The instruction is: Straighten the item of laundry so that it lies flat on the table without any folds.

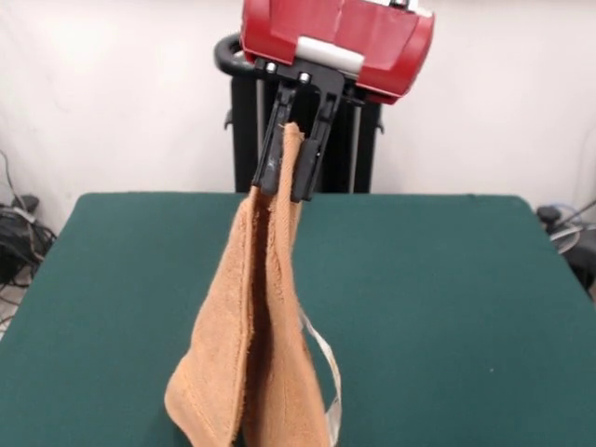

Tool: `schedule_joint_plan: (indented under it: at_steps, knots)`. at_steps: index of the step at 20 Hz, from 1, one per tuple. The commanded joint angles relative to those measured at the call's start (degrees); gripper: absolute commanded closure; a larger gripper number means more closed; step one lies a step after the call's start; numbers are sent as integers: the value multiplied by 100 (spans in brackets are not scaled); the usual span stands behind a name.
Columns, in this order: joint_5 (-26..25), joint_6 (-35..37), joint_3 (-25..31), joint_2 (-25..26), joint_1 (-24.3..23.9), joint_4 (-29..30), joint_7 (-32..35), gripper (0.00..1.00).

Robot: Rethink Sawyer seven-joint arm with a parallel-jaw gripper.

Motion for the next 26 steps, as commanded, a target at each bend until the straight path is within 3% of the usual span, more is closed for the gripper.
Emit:
schedule_joint_plan:
  at_steps: [1, 13, 26]
  knots:
    - [361, -69, -295, 11, 189, 1223, 1957, 100]
    - [695, -452, -350, 93, 591, 2023, 2235, 100]
    - [1082, -243, -823, 428, 1324, 2248, 2673, 100]
